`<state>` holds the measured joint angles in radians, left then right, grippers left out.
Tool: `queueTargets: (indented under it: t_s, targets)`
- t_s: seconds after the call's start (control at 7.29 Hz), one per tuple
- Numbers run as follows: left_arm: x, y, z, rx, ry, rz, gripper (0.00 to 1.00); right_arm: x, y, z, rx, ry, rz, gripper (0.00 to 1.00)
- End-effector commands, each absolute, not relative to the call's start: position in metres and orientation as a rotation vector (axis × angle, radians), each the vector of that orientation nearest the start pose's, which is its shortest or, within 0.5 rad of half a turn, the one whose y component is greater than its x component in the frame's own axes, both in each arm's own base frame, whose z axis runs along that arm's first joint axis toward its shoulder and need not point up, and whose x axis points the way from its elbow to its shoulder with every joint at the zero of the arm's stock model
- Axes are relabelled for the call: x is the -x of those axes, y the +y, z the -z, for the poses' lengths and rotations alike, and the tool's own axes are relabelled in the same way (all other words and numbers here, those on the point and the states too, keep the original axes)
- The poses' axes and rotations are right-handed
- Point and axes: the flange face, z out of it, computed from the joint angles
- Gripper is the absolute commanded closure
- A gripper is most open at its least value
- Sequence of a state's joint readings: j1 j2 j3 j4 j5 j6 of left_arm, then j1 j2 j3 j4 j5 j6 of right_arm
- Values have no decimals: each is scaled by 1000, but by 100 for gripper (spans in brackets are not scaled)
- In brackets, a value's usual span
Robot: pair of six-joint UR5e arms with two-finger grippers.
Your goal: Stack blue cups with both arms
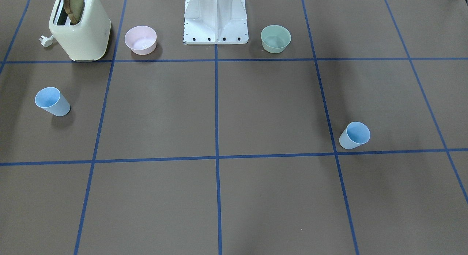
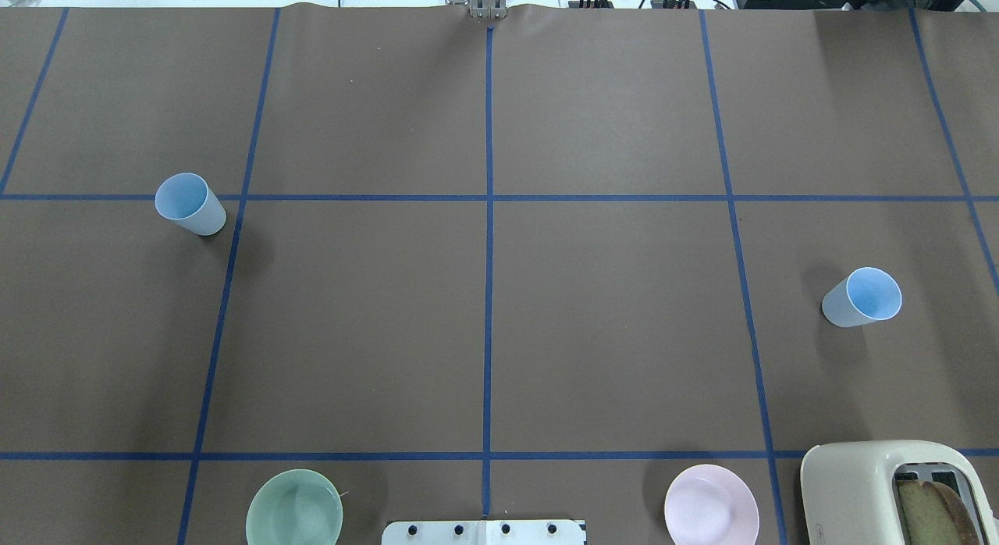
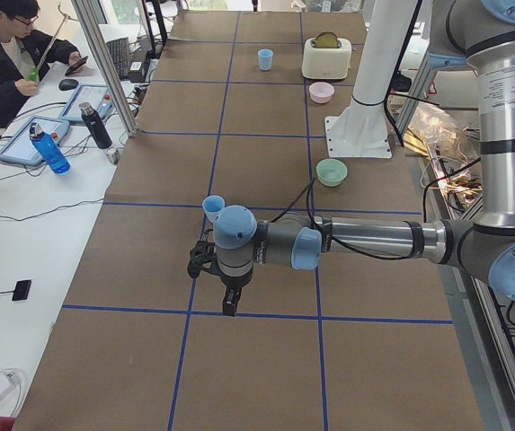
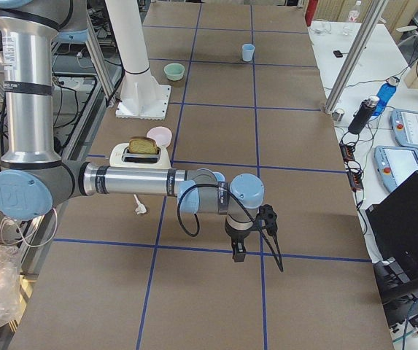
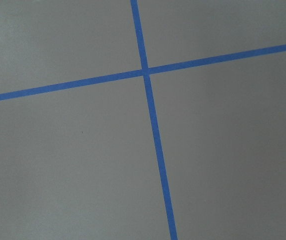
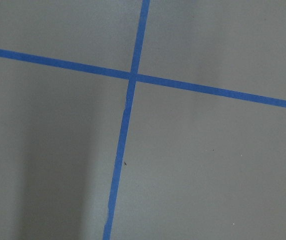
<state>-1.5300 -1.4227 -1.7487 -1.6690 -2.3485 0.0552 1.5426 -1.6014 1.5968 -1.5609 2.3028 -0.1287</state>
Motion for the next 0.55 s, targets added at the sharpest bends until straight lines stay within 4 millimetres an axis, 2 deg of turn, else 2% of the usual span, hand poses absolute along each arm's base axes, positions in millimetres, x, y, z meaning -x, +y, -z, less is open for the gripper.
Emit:
queueTargets:
  t_s: [0.0, 0.41]
  targets:
    - [46, -441, -624, -138, 776, -147, 0, -54, -479, -664, -46, -730, 153, 0]
    - [46, -442, -621, -143, 774, -146, 0, -64, -473, -658, -68, -723, 139, 0]
